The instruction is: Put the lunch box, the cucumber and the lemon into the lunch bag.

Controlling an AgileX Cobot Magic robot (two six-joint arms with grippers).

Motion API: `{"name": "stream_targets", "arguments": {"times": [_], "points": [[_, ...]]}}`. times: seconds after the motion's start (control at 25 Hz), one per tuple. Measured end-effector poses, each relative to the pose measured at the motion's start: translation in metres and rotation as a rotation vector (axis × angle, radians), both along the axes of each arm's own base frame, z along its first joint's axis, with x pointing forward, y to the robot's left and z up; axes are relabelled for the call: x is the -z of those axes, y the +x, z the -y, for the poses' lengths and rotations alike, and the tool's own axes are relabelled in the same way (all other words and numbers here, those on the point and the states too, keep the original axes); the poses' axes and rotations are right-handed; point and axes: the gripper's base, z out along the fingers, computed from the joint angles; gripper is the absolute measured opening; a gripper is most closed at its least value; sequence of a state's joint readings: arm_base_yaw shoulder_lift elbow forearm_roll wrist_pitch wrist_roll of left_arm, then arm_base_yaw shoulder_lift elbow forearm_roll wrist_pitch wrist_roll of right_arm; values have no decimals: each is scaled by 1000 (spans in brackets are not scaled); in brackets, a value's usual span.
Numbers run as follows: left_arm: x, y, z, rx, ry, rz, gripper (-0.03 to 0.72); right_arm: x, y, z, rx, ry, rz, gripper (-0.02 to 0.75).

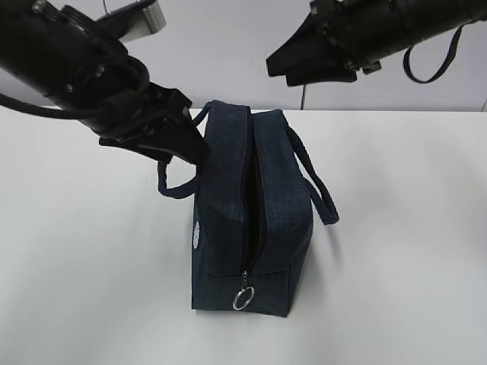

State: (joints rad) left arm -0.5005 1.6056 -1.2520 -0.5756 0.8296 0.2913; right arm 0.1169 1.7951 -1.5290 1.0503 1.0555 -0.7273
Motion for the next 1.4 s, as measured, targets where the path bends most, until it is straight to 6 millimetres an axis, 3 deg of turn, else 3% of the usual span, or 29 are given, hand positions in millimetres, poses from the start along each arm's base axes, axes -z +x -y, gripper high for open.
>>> {"name": "stream_targets", "arguments": {"times": [0.24, 0.4, 0.72, 0.92, 1.28, 1.4], "points": [[-36, -16, -15, 1, 13, 142, 385, -73, -32, 14, 137, -50, 302, 349], [-59, -27, -24, -10, -3, 234, 381, -127, -71, 25, 221, -58, 516, 349], [-83, -43, -36, -22, -11, 325, 375, -189, -159, 41, 267, -102, 792, 349], [-90, -49, -40, -23, -18, 353, 375, -182, -211, 48, 271, -116, 833, 306], [-92, -68, -53, -33, -5, 407, 363, -108, -277, 53, 240, -105, 744, 260], [-88, -78, -61, -50, -3, 446, 358, -89, -286, 51, 206, -80, 685, 260]]}}
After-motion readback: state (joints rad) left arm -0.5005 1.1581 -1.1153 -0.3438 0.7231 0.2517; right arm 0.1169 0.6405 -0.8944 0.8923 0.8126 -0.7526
